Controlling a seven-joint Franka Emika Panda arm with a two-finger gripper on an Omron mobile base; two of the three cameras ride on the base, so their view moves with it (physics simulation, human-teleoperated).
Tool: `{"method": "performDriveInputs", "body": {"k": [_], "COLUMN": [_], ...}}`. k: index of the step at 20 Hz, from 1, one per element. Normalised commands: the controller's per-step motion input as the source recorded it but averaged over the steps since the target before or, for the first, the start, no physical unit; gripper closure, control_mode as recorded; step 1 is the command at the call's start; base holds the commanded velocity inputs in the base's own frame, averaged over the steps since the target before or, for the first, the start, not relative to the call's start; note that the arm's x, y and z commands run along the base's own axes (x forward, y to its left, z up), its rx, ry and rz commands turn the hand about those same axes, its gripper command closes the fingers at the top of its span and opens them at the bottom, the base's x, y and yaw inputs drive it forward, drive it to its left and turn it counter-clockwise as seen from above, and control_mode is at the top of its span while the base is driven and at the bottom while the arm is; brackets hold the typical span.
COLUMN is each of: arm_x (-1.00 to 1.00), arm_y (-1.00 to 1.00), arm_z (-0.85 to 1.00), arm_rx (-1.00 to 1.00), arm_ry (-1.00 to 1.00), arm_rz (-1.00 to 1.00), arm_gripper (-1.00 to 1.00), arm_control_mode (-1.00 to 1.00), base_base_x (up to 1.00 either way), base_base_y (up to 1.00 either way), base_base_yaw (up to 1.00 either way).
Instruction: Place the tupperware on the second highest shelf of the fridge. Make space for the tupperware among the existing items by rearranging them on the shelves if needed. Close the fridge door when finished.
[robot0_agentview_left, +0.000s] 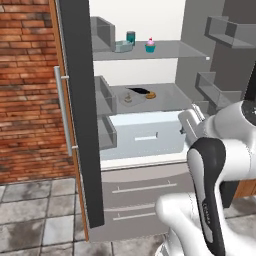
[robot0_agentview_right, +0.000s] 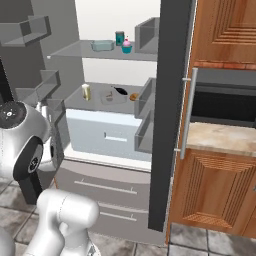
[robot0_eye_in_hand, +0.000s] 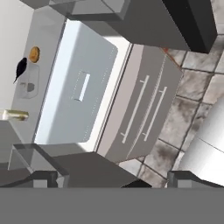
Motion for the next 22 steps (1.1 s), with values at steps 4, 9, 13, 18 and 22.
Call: {"method": "performDriveInputs", "body": {"k": [4,9,13,18,22], "arm_x": [-0.36,-0.28,-0.11,-0.15,-0.27], "arm_y": [0.41,0.35,0.38,0.51,0.24], "arm_z": [0.00,0.00,-0.07,-0.18,-0.28], "arm_rx": [-0.10,-0.13,-0.12,-0.12,-0.03], "arm_ry": [-0.06,-0.03,0.00,0.00,-0.01], "arm_rz": [0.05,0.15,0.14,0.10,0.04], "arm_gripper": [-1.00,-1.00,-1.00,-1.00,-1.00], "arm_control_mode": [-1.00,-1.00,-1.00,-1.00,-1.00], "base_base_x": [0.00,0.00,0.00,0.00,0.00], "base_base_y": [0.00,0.00,0.00,0.00,0.00], "base_base_yaw": [0.00,0.00,0.00,0.00,0.00]}}
